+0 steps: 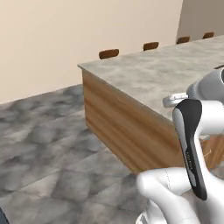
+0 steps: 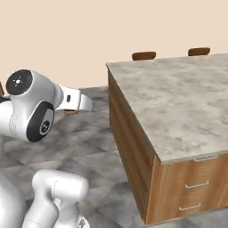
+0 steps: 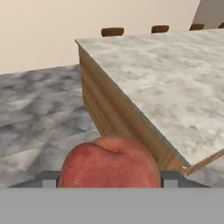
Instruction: Pick the peach and orange from the fridge and place them on the plate next to the blender to make a fruit smoothie.
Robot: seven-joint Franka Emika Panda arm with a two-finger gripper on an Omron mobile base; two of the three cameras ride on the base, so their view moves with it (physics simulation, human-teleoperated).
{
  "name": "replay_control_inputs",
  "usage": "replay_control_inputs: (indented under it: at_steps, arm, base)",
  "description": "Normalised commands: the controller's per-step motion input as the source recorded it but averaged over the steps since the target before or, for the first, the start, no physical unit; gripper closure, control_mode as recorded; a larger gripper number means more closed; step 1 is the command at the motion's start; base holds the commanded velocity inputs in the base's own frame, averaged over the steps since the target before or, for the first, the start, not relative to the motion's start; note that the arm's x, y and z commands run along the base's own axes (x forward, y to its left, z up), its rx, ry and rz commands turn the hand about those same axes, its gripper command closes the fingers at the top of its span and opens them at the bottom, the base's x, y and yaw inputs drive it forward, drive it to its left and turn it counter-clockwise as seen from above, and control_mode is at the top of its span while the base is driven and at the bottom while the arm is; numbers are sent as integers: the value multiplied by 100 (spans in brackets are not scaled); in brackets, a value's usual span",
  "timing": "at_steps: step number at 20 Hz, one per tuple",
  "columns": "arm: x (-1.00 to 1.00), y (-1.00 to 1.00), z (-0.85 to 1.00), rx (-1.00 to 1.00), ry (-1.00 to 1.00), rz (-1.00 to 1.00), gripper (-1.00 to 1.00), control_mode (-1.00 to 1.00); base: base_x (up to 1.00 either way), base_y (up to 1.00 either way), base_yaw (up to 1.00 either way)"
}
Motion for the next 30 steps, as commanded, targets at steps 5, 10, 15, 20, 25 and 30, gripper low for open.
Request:
replay_control_inputs:
  at_steps: [5,10,15,20,25,30]
  arm:
    - [0,0,0,0,0,0,100,100]
    - [0,0,0,0,0,0,100,100]
    - [0,0,0,0,0,0,100,100]
    - [0,0,0,0,0,0,100,100]
    - [0,0,0,0,0,0,100,100]
    - [0,0,0,0,0,0,100,100]
  base:
    - [0,-11,-91]
    - [0,-29,-86]
    - [0,-40,-81]
    - [18,-31,-77]
    - [51,-24,-66]
    - [60,-20,-63]
